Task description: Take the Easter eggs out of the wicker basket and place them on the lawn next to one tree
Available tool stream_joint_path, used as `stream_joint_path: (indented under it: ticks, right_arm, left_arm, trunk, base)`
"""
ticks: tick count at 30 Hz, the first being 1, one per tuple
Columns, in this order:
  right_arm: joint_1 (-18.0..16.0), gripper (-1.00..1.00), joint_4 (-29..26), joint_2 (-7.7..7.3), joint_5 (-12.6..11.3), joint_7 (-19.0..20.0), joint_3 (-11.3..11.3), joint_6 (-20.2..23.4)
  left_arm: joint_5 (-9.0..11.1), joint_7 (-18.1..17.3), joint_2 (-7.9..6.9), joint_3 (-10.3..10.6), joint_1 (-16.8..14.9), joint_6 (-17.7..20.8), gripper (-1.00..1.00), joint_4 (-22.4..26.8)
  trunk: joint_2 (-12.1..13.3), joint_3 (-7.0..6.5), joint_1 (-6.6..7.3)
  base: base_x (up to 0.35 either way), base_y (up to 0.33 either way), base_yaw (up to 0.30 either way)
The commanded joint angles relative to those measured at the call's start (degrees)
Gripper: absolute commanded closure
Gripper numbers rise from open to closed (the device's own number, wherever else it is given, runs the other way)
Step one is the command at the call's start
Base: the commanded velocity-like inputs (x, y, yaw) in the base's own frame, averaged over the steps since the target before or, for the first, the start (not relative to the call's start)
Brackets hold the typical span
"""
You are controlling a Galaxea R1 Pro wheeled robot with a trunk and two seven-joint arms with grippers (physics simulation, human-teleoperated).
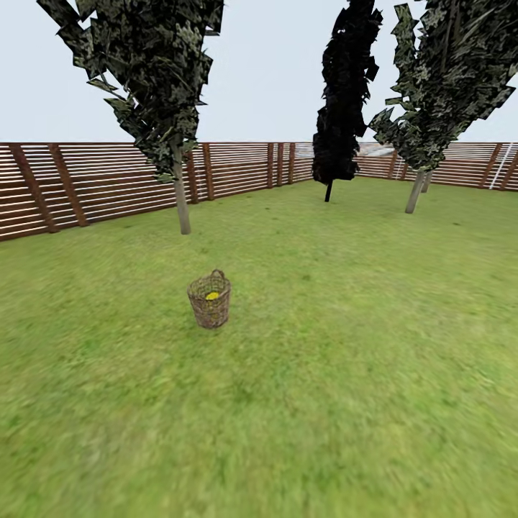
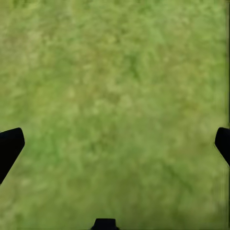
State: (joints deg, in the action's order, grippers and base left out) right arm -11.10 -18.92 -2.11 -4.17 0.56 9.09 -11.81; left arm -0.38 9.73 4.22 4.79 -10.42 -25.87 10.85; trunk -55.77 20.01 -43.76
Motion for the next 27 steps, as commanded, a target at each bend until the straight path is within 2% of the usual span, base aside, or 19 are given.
stream_joint_path:
  ticks: [1, 27]
  right_arm:
    - [-0.05, -1.00, 0.04, 0.00, -0.42, 0.06, -0.04, -0.22]
    - [-0.06, -1.00, 0.00, -0.04, -0.40, 0.06, -0.04, -0.23]
  left_arm:
    - [-0.05, 0.55, -0.01, 0.48, -0.04, -0.14, -1.00, -0.04]
    - [-0.06, 0.55, -0.01, 0.48, -0.04, -0.14, -1.00, -0.04]
  trunk:
    - [-0.04, 0.06, -0.03]
    - [-0.04, 0.06, -0.03]
  base:
    - [0.304, -0.172, 0.000]
    - [0.310, -0.152, 0.002]
